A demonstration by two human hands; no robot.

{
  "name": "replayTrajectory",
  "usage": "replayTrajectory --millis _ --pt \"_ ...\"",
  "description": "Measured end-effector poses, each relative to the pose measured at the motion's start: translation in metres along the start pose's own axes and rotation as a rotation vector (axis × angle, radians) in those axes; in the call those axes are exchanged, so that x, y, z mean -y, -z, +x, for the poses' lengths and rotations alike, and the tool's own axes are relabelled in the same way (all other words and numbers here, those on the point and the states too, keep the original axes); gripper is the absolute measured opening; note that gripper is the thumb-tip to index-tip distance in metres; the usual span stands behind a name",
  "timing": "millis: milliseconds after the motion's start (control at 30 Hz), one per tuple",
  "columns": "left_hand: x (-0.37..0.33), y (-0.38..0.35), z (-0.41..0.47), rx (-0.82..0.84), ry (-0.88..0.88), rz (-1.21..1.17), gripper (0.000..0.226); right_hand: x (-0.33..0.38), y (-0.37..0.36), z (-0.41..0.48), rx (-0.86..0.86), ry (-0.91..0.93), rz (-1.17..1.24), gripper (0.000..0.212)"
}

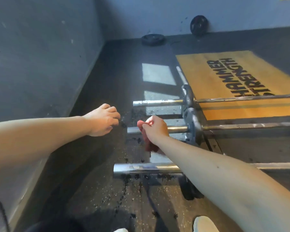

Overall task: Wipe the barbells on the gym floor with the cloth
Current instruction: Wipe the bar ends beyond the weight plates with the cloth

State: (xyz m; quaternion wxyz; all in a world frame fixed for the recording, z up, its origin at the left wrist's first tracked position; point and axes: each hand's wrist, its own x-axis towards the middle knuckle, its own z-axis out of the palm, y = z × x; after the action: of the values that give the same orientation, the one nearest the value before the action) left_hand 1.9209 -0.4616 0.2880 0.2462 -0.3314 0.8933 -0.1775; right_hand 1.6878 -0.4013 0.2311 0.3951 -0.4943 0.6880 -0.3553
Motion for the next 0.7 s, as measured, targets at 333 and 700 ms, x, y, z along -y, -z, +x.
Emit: replayTrajectory --millis 333,700 --pt "-0.015 0.030 0.028 -0.424 0.574 -1.513 0.019 0.074 0.015 0.013 0.142 0.154 0.204 0.009" --pt "-0.037 0.010 0.018 -0.492 0.656 -1.495 0.018 0.044 0.023 0.019 0.313 0.144 -0.063 0.029"
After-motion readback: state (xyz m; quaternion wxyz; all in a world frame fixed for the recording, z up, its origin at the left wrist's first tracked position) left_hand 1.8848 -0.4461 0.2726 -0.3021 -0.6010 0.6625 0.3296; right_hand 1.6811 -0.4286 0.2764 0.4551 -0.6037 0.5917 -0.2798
